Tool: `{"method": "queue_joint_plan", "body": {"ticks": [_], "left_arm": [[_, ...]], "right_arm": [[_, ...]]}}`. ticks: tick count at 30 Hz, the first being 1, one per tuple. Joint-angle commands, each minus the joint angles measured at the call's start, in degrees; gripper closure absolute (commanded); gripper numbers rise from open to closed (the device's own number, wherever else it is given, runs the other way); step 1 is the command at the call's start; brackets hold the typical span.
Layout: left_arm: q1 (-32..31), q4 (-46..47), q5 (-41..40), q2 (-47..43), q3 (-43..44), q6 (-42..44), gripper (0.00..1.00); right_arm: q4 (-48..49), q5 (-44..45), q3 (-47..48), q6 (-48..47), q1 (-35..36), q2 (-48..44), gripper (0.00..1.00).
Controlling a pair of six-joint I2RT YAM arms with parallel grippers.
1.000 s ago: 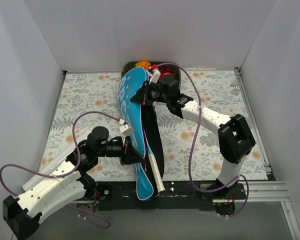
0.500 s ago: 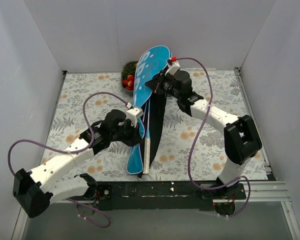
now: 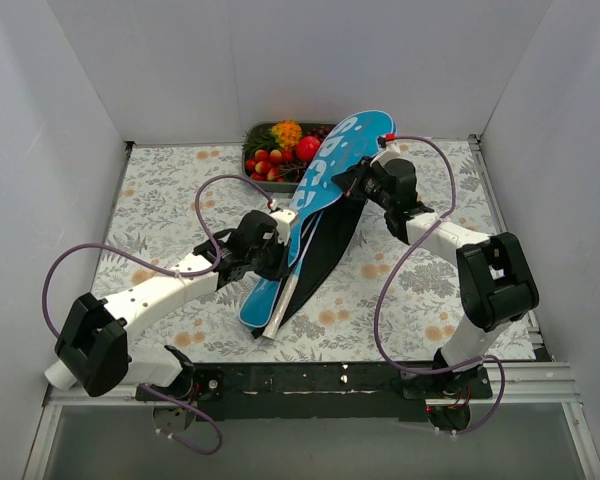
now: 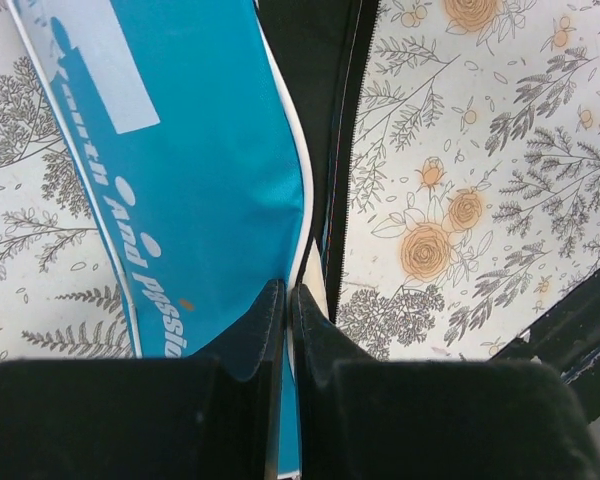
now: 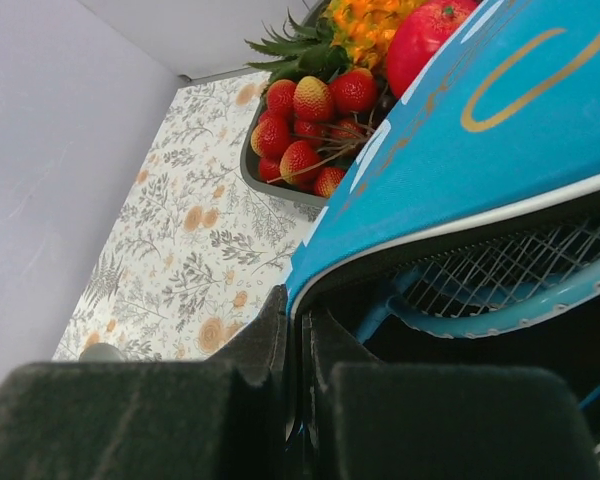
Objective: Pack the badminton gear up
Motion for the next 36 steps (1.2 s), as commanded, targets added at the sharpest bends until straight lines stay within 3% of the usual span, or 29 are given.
{"method": "queue_joint_plan", "body": {"ticks": [1,3,6,7,10,15,20,25,36], "left_arm": [[0.84,9.18,0.44,0.49,1.21,-1.6,1.0],[0.84,9.8,1.32,0.76,0.86,-2.21,1.0],[0.84,10.59,3.17,1.11,0.69,-2.74,1.0],[0.84,10.86,3.87,1.2,0.6,-3.0,1.0],[0.84,11.21,4.76,1.55,0.69,-3.18,1.0],[0.84,11.74,5.63,1.99,0.51,-3.18,1.0],[1.11,12.71,6.42,2.69,-0.28,-3.62,1.0],[1.2,14.63,8.27,3.31,-1.07,-5.02,1.0],[1.2,15.7,11.17,3.22,-1.34,-6.87,1.0]], "right_arm": [[2.65,-10.87,1.79,0.75,-0.32,3.86,0.99],[1.33,-13.33,3.55,0.23,-0.94,5.28,0.94],[-1.57,-15.8,4.96,-0.57,-1.29,6.61,0.66],[-2.28,-16.15,4.96,-1.09,-1.38,6.26,0.44],[-6.14,-17.99,4.08,-2.84,-1.38,3.72,0.22],[-10.8,-16.94,-3.82,-4.26,-1.38,-5.42,0.2],[-12.57,-15.81,-18.49,-3.21,-0.24,-19.3,0.19],[-13.0,-14.13,-29.04,-0.05,4.58,-29.76,0.19],[-6.51,-2.09,-35.73,10.85,19.18,-30.76,0.3]]}}
